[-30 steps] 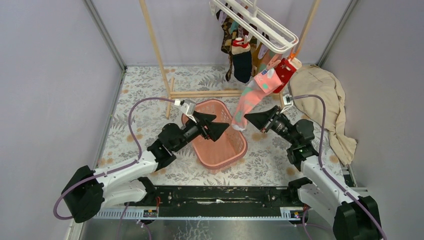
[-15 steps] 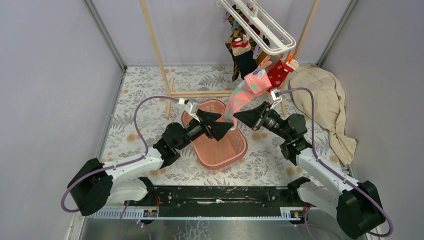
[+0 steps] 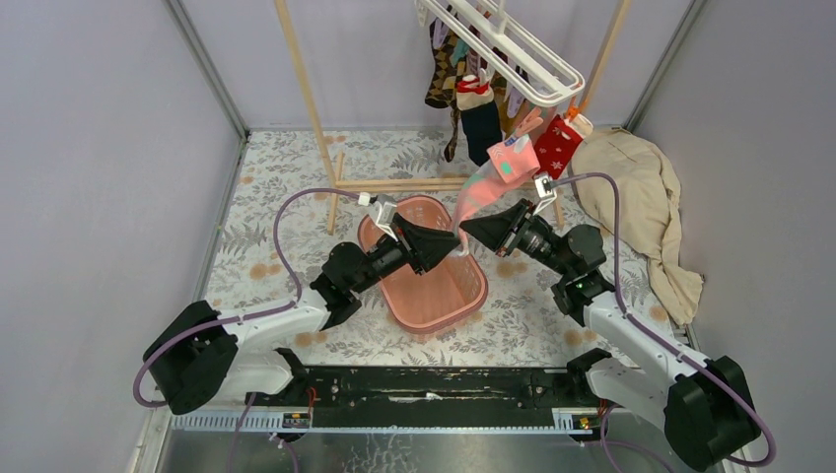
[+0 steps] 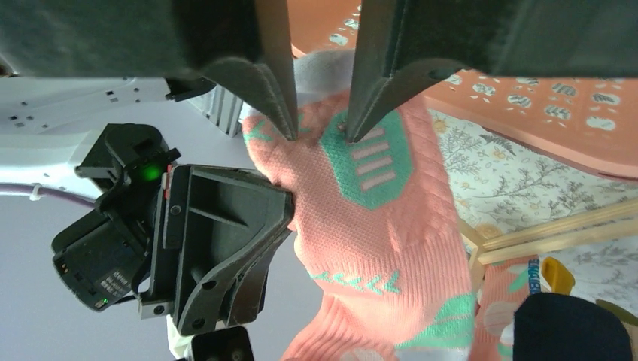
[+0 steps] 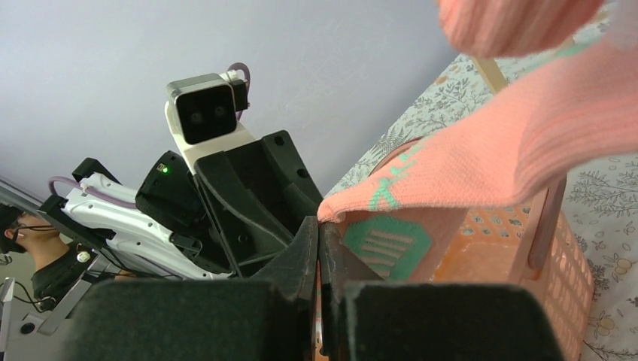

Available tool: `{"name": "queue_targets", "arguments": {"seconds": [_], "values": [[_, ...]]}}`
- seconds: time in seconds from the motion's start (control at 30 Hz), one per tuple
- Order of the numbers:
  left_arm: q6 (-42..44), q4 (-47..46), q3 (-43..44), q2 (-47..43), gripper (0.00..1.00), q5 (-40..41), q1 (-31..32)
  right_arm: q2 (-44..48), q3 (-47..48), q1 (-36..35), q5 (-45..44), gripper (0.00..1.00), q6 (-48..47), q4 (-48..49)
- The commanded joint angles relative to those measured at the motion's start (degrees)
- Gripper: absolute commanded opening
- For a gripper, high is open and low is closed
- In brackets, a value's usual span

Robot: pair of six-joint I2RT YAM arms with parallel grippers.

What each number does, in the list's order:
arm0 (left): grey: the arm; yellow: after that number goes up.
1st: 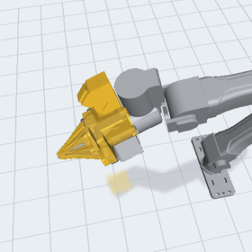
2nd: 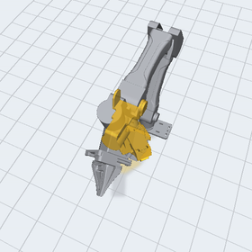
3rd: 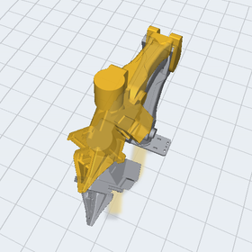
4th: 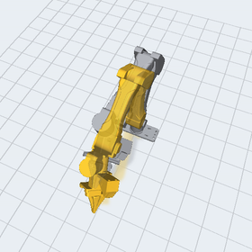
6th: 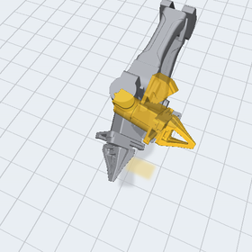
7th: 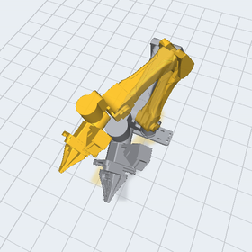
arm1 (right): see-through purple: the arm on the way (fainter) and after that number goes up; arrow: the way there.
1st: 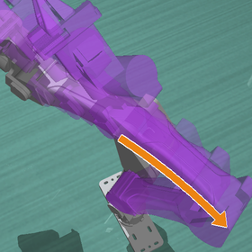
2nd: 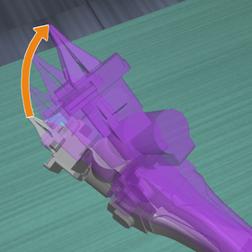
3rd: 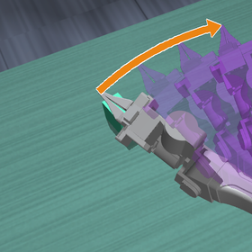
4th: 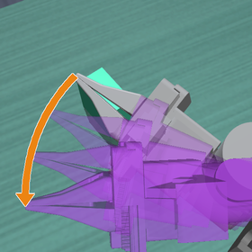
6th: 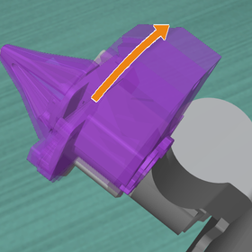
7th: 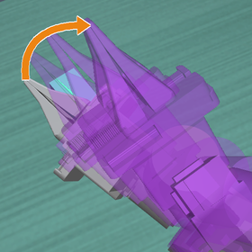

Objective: Remove the socks clipped to the hanger
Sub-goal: Remove the sock from the hanger.

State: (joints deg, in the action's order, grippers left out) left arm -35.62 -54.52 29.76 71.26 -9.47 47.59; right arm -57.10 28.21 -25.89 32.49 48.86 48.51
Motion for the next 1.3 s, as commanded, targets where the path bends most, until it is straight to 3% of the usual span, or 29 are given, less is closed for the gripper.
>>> {"name": "queue_targets", "arguments": {"seconds": [0.0, 0.17, 0.23, 0.33, 0.47, 0.77, 1.27], "values": [[-0.07, -5.40, -0.36, 0.03, 0.32, -1.44, 0.39, 2.08, 1.69, -0.57, -0.72, 0.00, -1.71, 1.27], [-0.13, -5.33, -0.64, -0.49, 0.20, -1.51, 0.34, 3.18, 0.73, -0.59, -2.14, 0.00, -3.10, -0.59], [-0.04, -5.37, -0.90, -0.58, 0.23, -1.62, 0.39, 3.27, 0.59, -0.58, -2.42, 0.00, -3.01, -0.54], [0.29, -4.81, -1.51, -0.86, 0.70, -1.83, 0.34, 3.23, 0.92, -0.50, -2.52, 0.00, -2.50, -0.26], [0.82, -6.42, -3.42, -0.86, 0.97, -2.47, 0.39, 2.58, 1.90, -0.55, -1.91, 0.00, -1.28, 0.59], [0.33, -8.12, -6.90, -2.78, 0.99, -1.94, 0.32, 2.28, 3.48, -0.56, -1.51, 0.00, 1.46, 2.02], [-3.72, -21.34, -4.63, 5.31, 0.99, -2.45, 0.36, -0.42, 1.34, -0.52, 0.35, 0.00, 7.52, 10.31]]}}
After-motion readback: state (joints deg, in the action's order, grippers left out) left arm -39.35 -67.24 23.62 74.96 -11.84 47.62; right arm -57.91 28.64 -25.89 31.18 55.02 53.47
